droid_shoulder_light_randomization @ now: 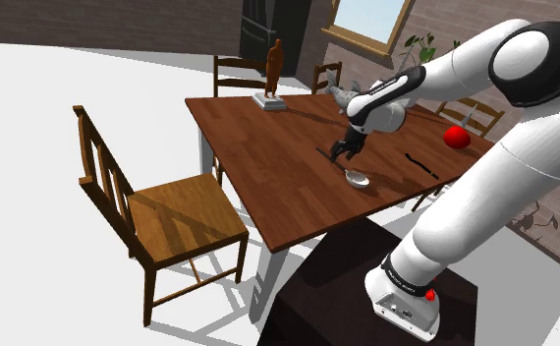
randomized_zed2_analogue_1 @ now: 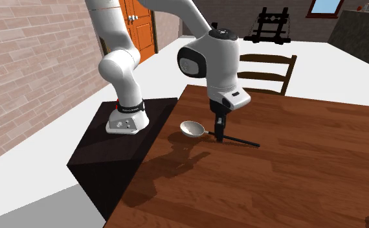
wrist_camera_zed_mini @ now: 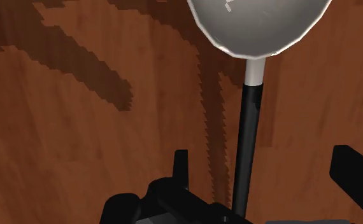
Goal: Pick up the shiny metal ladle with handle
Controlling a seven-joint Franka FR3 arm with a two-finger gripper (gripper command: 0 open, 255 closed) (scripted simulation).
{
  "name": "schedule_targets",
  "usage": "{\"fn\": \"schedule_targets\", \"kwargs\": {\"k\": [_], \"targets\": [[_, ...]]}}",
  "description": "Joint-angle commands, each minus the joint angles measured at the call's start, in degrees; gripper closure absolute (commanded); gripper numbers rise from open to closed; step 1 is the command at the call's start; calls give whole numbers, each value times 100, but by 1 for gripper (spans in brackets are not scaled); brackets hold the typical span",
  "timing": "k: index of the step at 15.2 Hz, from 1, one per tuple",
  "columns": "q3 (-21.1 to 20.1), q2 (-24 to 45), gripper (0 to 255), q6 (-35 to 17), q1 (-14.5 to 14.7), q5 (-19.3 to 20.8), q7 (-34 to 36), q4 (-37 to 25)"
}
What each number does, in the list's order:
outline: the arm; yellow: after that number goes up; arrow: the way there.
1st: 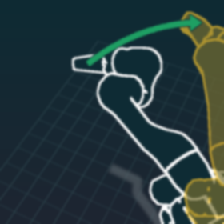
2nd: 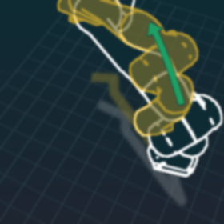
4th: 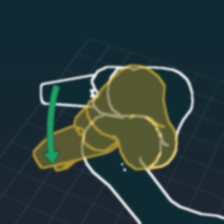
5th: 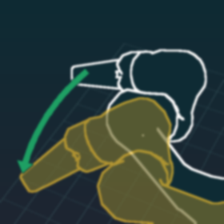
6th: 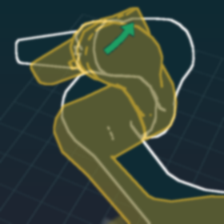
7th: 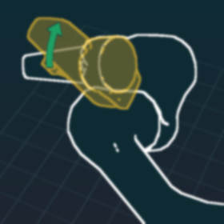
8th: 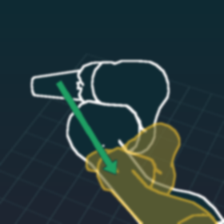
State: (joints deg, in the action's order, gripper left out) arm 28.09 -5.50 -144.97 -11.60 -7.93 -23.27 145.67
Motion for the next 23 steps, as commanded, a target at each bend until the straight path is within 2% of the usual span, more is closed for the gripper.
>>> {"fn": "schedule_targets", "kwargs": {"k": [1, 5, 6, 15, 23], "targets": [[25, 162, 0, -158, 31, -168, -142, 18], [32, 369, 0, -358, 67, -409, -335, 50], [32, 381, 255, -355, 69, -419, -341, 37], [33, 369, 255, -358, 68, -409, -335, 50], [-20, -236, 255, 281, -47, 227, 184, -87]]}}
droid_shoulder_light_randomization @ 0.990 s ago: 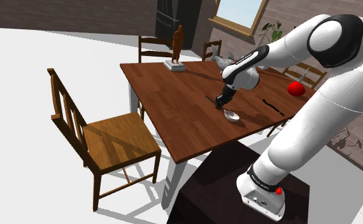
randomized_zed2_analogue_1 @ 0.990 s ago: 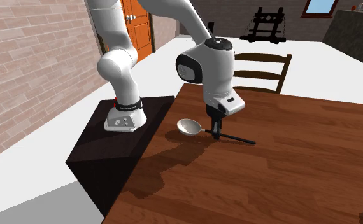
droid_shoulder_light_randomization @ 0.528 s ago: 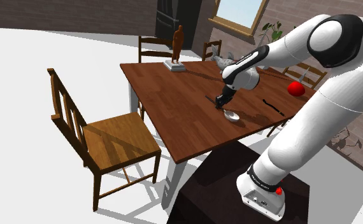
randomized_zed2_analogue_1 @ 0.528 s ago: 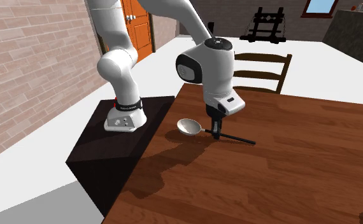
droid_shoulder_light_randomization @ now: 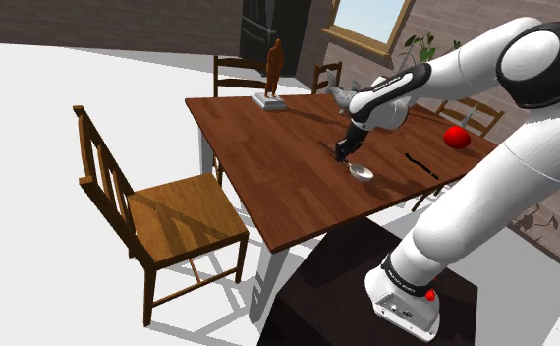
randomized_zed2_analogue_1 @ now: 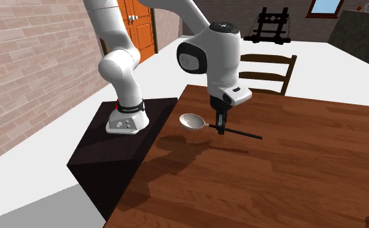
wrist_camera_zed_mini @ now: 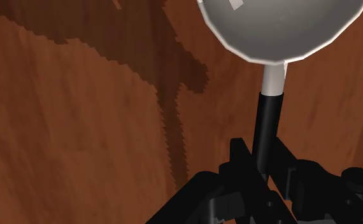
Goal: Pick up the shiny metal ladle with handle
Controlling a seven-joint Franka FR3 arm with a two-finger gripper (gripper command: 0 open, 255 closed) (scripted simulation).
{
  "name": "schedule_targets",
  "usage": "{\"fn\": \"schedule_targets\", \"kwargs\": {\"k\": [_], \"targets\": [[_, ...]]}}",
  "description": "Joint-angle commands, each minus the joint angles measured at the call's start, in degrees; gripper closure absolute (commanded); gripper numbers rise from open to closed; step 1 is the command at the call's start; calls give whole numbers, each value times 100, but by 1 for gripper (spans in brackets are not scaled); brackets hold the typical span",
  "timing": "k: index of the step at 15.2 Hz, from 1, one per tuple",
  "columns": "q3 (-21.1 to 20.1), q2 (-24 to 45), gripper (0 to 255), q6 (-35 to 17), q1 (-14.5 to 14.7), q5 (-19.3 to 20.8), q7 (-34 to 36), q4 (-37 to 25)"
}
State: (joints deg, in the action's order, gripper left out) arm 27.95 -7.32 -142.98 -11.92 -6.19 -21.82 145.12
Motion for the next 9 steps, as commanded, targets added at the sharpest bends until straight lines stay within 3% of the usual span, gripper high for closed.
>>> {"fn": "schedule_targets", "kwargs": {"k": [1, 9], "targets": [[-18, -121, 255, 164, -29, 110, 88, -57], [-105, -498, 255, 679, -112, 389, 340, -240]]}}
